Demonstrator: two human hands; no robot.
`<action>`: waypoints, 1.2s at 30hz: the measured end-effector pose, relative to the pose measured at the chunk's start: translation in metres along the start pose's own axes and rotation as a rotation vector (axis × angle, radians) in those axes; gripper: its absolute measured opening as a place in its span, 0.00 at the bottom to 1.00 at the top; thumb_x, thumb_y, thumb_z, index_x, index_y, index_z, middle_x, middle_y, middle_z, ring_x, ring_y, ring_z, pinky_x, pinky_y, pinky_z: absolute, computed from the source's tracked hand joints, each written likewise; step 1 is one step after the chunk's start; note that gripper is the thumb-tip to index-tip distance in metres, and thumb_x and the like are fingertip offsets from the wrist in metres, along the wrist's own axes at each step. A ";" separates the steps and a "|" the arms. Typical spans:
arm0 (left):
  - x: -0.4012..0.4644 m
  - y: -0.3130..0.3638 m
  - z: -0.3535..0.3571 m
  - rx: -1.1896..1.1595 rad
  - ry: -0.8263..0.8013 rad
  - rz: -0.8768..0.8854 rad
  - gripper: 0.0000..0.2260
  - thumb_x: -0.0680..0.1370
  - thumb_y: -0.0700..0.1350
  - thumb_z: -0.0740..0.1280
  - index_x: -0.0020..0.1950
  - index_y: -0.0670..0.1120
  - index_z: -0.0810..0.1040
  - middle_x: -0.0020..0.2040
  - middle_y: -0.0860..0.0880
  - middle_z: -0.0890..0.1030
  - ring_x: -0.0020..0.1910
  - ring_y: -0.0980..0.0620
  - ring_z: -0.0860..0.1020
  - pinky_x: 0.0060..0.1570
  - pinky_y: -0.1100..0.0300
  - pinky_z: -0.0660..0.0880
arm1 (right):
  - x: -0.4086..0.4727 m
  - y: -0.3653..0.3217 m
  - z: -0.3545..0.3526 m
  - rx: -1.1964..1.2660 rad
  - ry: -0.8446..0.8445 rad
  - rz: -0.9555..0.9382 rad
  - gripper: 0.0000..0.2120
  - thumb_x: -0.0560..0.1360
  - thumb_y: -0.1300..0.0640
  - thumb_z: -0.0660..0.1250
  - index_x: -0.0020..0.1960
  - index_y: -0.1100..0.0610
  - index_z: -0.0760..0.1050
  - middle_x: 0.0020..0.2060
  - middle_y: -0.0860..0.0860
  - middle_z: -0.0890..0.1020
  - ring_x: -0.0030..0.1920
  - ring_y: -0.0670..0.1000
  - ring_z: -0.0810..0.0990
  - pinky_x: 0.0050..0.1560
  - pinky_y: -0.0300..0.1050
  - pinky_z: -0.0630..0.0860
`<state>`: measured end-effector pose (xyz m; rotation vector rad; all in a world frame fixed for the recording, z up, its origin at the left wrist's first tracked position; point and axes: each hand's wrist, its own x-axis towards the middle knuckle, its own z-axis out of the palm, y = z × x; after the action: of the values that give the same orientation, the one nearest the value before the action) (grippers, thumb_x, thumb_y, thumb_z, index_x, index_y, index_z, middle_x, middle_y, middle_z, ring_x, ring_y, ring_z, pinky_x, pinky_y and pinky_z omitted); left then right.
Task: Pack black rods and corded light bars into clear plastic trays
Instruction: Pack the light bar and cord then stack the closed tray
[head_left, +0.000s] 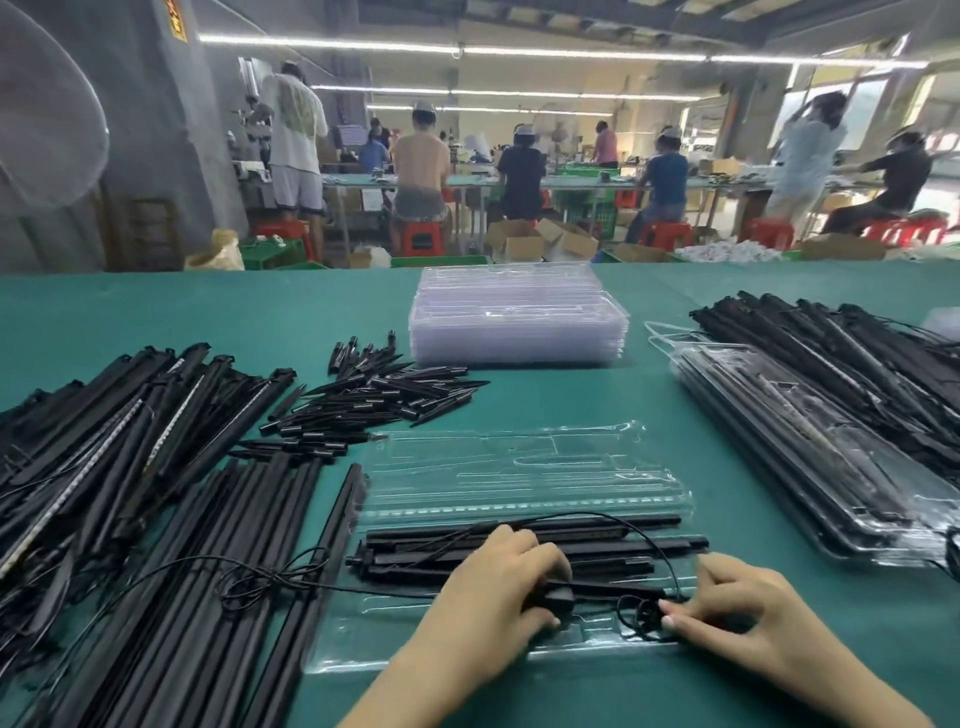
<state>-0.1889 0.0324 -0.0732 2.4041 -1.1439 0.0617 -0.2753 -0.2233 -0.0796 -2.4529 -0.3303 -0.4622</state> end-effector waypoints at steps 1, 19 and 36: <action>0.000 -0.002 0.001 -0.041 0.006 0.008 0.13 0.76 0.50 0.68 0.59 0.53 0.72 0.53 0.56 0.73 0.54 0.58 0.65 0.55 0.65 0.65 | 0.000 0.001 0.001 0.002 0.003 -0.007 0.09 0.66 0.55 0.77 0.30 0.47 0.80 0.28 0.41 0.64 0.28 0.37 0.65 0.30 0.29 0.64; -0.011 0.023 0.000 0.347 -0.098 0.089 0.12 0.58 0.61 0.79 0.30 0.57 0.81 0.27 0.59 0.71 0.29 0.60 0.73 0.29 0.70 0.68 | -0.004 0.013 0.008 -0.078 0.057 -0.103 0.03 0.73 0.48 0.69 0.43 0.44 0.82 0.44 0.40 0.80 0.48 0.45 0.78 0.49 0.39 0.73; 0.010 0.044 0.000 0.352 -0.232 -0.113 0.15 0.74 0.32 0.61 0.53 0.46 0.81 0.51 0.47 0.82 0.54 0.45 0.77 0.38 0.58 0.63 | -0.002 0.010 0.011 -0.099 0.076 -0.139 0.11 0.74 0.49 0.67 0.34 0.49 0.75 0.41 0.38 0.80 0.44 0.46 0.77 0.44 0.39 0.73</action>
<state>-0.2147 0.0010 -0.0537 2.8452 -1.1757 -0.0601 -0.2712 -0.2246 -0.0939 -2.5101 -0.4579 -0.6440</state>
